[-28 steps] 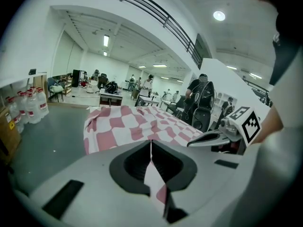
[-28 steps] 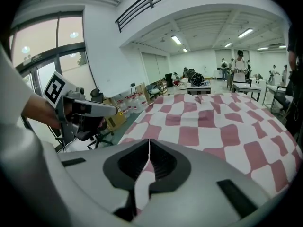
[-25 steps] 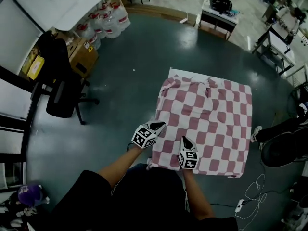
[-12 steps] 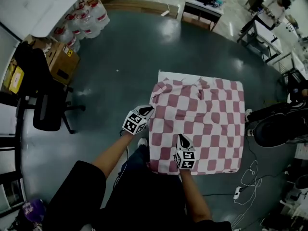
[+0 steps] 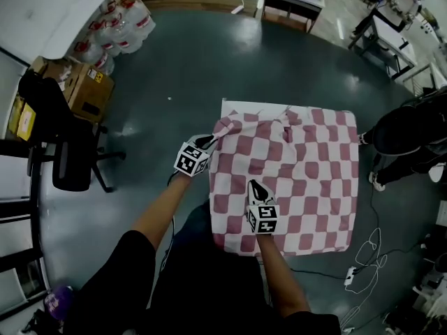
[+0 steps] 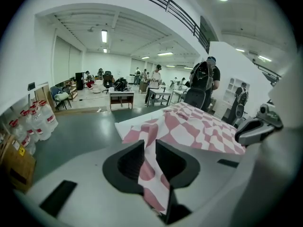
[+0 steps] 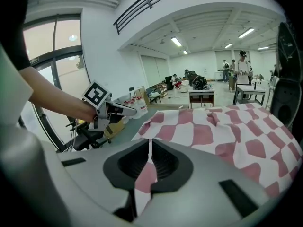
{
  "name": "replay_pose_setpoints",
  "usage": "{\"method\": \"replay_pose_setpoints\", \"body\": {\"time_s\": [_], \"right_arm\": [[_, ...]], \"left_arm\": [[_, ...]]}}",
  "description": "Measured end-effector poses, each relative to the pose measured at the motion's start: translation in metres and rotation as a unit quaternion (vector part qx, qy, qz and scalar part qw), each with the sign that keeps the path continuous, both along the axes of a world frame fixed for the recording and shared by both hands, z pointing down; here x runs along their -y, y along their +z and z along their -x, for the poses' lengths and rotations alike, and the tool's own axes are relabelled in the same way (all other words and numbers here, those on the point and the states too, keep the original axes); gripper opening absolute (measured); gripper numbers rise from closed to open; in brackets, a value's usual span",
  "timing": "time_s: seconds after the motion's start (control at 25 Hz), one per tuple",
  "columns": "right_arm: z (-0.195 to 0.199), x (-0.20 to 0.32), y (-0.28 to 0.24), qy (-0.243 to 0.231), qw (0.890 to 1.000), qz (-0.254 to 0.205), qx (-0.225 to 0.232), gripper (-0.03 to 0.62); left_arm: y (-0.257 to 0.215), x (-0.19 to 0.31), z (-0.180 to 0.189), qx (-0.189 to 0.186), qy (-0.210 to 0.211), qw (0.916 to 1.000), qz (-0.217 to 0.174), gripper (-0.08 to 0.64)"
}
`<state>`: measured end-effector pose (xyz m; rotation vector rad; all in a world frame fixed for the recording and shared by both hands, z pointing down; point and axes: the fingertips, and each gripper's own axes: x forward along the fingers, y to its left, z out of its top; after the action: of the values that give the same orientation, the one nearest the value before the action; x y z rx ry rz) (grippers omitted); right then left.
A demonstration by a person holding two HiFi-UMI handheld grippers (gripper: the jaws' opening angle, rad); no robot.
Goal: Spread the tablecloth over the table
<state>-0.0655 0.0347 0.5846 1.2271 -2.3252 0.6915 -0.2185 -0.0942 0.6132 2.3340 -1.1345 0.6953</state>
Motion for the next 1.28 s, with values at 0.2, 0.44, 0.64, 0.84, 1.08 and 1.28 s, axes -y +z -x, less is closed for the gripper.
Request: {"method": "replay_pose_setpoints", "body": {"time_s": [0.2, 0.44, 0.64, 0.84, 1.08, 1.28], "right_arm": [[0.007, 0.037, 0.022, 0.022, 1.0, 0.019, -0.002, 0.018], [0.029, 0.103, 0.05, 0.015, 0.999, 0.027, -0.018, 0.018], [0.031, 0.138, 0.063, 0.019, 0.999, 0.035, -0.025, 0.018], [0.033, 0.143, 0.072, 0.018, 0.998, 0.052, -0.025, 0.018], [0.036, 0.144, 0.078, 0.015, 0.998, 0.059, -0.024, 0.018], [0.037, 0.143, 0.077, 0.017, 0.998, 0.056, -0.021, 0.018]], "left_arm": [[0.028, 0.027, -0.018, -0.003, 0.036, 0.9993, 0.014, 0.084], [0.067, 0.085, -0.021, 0.038, 0.071, 0.9967, 0.012, 0.084], [0.09, 0.11, -0.027, 0.068, 0.126, 0.9894, 0.026, 0.091], [0.096, 0.103, -0.034, 0.038, 0.16, 0.9852, 0.048, 0.095], [0.087, 0.121, -0.014, 0.017, 0.119, 0.9921, 0.036, 0.02], [0.09, 0.156, -0.002, 0.037, 0.115, 0.9922, 0.033, 0.106]]}}
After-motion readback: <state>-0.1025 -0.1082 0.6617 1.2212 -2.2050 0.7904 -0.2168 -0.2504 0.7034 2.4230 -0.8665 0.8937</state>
